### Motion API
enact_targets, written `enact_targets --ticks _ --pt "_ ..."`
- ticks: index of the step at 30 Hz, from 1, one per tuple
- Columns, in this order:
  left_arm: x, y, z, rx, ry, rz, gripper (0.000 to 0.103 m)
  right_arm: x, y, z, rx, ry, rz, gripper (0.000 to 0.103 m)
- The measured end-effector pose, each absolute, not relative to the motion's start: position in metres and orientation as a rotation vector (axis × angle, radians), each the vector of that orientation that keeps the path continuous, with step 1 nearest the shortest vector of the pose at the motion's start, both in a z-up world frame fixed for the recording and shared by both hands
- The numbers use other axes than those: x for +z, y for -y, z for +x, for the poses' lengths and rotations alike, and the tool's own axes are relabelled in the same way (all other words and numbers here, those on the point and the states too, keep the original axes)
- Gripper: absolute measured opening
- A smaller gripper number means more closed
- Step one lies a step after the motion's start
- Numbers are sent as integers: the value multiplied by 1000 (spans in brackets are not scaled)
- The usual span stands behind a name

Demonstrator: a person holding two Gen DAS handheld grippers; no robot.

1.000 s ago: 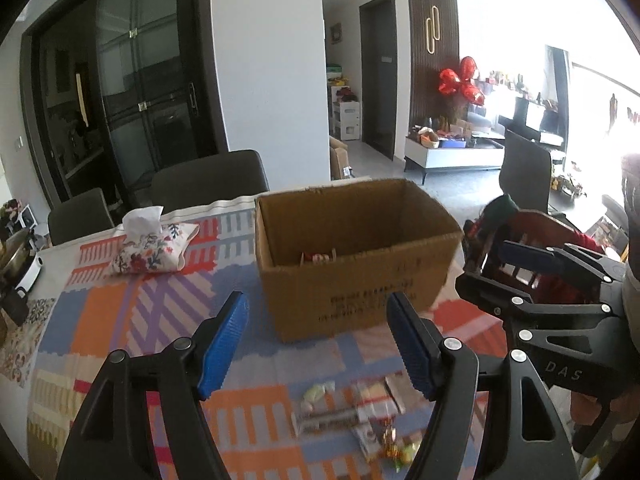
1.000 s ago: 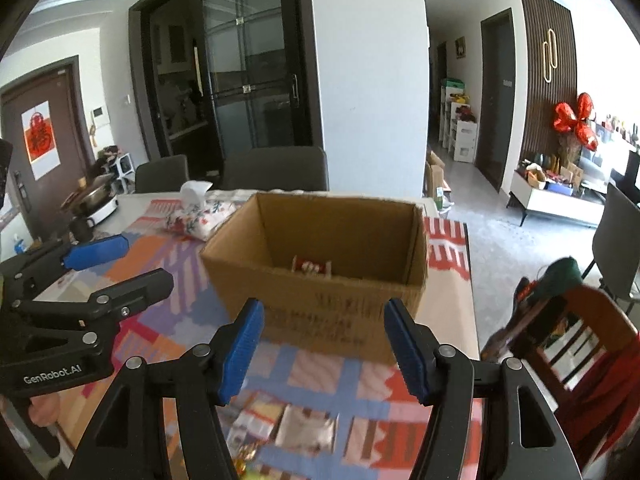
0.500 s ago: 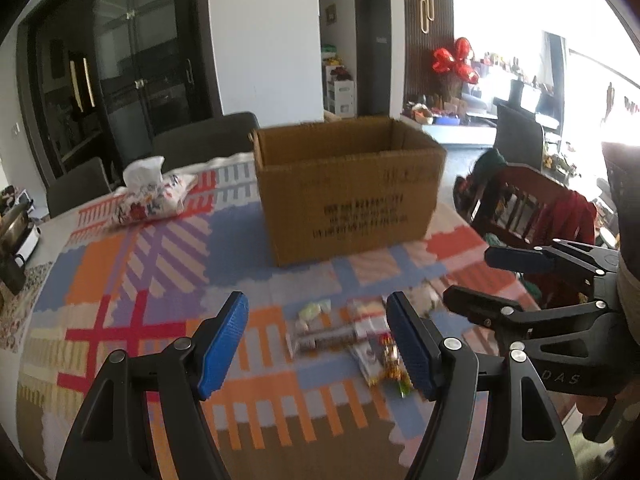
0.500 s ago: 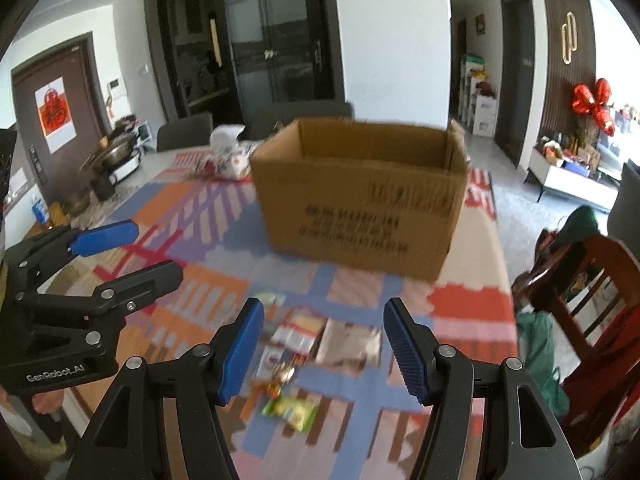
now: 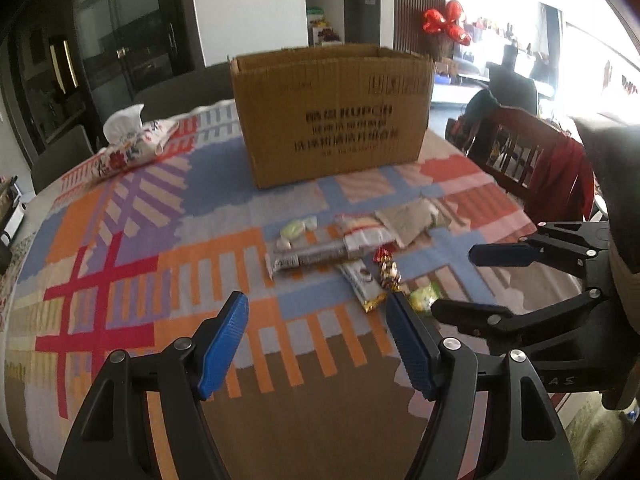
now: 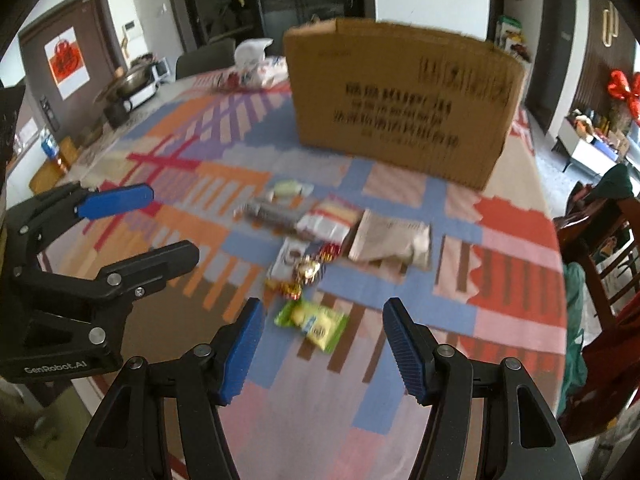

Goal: Organize snacks
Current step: 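Move both grippers back over the remaining snacks on the cloth, then grasp the green candy with the right gripper while the left grasps the red-gold candies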

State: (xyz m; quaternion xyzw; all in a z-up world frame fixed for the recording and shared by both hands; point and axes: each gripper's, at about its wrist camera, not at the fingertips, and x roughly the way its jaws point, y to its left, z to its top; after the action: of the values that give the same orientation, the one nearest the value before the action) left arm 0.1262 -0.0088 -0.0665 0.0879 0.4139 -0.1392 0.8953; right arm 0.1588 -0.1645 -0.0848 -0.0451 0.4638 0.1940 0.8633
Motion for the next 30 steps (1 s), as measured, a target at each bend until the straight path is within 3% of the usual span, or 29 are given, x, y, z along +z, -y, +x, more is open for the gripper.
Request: enact_targets --ticks 16,26,30 --pt "-87 7 138 -304 -923 176 70 -124 144 177 463 -1063 -176 58" --pt "-91 27 148 -353 -930 188 65 -120 164 175 428 -1029 -113 23" --pt "-94 35 152 -378 -936 173 63 -117 175 174 417 -1016 -52 18"
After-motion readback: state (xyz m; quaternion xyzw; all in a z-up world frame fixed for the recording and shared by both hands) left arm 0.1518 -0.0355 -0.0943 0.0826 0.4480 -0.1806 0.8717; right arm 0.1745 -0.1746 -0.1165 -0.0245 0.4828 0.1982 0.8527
